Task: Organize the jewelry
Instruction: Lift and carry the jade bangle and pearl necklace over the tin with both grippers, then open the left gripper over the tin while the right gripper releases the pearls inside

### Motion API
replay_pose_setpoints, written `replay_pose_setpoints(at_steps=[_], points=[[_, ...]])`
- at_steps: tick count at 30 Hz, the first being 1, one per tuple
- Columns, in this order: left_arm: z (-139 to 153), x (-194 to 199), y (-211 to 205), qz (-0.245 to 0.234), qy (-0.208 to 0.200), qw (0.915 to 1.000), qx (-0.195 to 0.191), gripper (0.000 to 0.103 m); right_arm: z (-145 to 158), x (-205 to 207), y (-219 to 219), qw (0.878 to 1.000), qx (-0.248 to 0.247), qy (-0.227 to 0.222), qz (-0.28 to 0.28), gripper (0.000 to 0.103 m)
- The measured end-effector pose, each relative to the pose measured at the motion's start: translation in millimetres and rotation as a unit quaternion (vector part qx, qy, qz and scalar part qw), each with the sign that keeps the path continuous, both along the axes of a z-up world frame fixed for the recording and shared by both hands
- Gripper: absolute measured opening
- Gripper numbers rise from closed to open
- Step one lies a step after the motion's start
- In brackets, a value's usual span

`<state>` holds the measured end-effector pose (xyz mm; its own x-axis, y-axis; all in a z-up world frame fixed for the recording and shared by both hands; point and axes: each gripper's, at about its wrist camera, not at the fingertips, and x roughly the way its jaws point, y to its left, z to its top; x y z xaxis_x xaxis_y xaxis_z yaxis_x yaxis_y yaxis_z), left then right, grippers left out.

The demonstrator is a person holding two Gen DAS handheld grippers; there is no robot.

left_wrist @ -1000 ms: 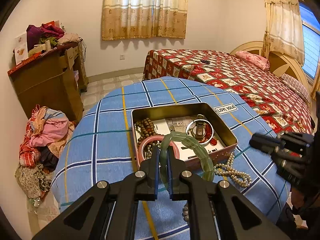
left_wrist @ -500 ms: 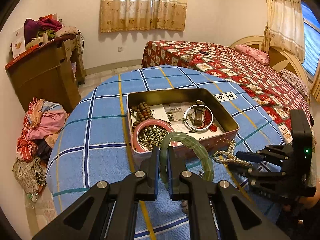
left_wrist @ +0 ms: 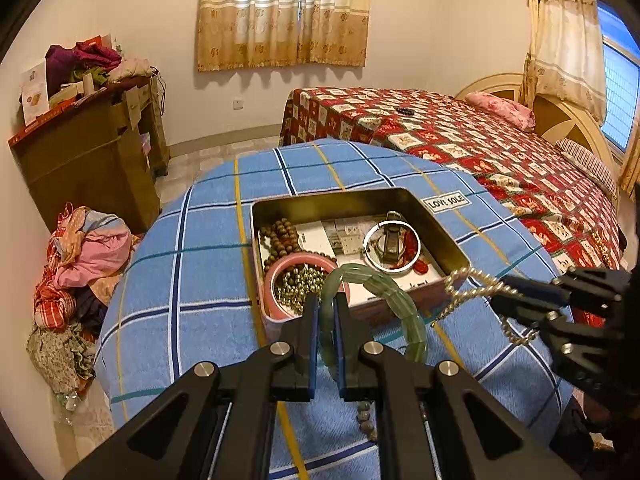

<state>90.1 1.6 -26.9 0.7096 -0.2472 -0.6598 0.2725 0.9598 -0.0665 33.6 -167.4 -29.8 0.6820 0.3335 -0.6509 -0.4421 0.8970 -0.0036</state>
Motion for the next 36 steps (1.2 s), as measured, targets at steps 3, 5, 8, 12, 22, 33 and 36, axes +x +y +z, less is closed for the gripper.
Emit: replay_pose_setpoints(at_steps=[3,5,8,12,22,33,36], points=[[5,4,1,0.005,-0.006,1.0,0.001,0.006,10,5,3,1.0,0.006,-0.017,0.001,0.015],[8,8,2,0.009,-0.012,0.9999,0.005,0.006,13,12,4,1.0,0.004,-0.023,-0.002,0.015],[12,17,2,0.013,-0.019,0.9996,0.016,0.006,14,22,5,0.999,0.001,-0.032,-0.006,0.015],[14,29,-1,0.019,-0.025,0.999,0.031,0.006,16,41,7,0.999,-0.006,-0.045,-0.018,0.015],[10,57,-11,0.02,-0.018,0.9983,0.051,0.006,20,69,14,0.997,-0.02,-0.067,-0.031,0.015],[1,74,-14,0.02,-0.005,0.9976,0.066,0.006,4,95,19,0.997,-0.04,-0.055,-0.041,0.015],[-4,79,-16,0.021,0.0,0.9974,0.07,0.006,-2,99,19,0.997,-0.044,-0.048,-0.043,0.015]])
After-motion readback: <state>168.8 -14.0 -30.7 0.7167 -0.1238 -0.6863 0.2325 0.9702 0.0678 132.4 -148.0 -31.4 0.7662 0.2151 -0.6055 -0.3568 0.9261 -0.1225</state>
